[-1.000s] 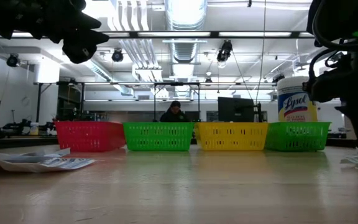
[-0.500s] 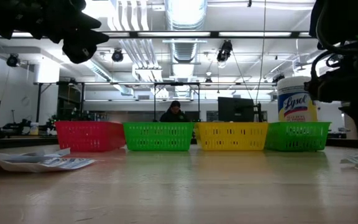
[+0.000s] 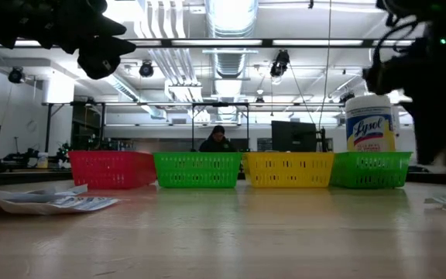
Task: Pick & Place First Aid Supplies
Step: Put the green bandage into the red bin
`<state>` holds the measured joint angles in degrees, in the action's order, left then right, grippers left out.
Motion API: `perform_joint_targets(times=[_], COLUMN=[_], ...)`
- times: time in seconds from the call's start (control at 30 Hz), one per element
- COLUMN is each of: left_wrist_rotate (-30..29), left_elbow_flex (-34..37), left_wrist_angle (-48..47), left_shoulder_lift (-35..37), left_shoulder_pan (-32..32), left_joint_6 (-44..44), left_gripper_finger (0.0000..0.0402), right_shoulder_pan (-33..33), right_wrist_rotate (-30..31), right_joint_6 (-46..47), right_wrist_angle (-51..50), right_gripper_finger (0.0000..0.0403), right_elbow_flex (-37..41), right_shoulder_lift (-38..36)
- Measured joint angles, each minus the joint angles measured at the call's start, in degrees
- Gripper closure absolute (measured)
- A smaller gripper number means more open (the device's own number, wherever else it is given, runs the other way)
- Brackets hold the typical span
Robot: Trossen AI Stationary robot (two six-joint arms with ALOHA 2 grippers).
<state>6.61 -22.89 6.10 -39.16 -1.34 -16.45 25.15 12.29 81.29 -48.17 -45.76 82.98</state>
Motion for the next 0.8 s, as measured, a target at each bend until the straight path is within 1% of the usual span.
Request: perform_joint_targets(times=[0.13,0.3,0.43,0.6,0.7,0.8], left_wrist_rotate=[0.0,0.0,0.0,0.0,0.0,0.01], left_elbow_flex=[0.02,0.02,0.02,0.12,0.92,2.11], left_wrist_angle=[0.53,0.83,0.84,1.37,4.94,9.99], left_shoulder_lift=[0.0,0.0,0.0,-0.16,-0.93,-2.18], left_shoulder_pan=[0.0,0.0,-0.02,-0.04,-0.18,-0.57], left_joint_6=[-0.04,-0.28,-1.14,-1.57,-1.59,-1.58], left_gripper_finger=[0.0264,0.0264,0.0264,0.0264,0.0264,0.0264], right_shoulder_pan=[0.1,0.13,0.21,0.21,0.19,0.1], right_wrist_rotate=[4.64,12.46,18.65,24.68,29.13,34.8], right_joint_6=[-6.77,-17.05,-27.78,-40.62,-47.76,-54.36], right_wrist_angle=[-0.88,1.13,6.71,14.83,18.91,21.97], right_gripper_finger=[0.0394,0.0394,0.0394,0.0394,0.0394,0.0394], right_elbow_flex=[-4.0,-9.72,-13.54,-17.39,-20.28,-23.72], right_shoulder_lift=[0.23,1.07,2.43,5.61,8.83,13.15])
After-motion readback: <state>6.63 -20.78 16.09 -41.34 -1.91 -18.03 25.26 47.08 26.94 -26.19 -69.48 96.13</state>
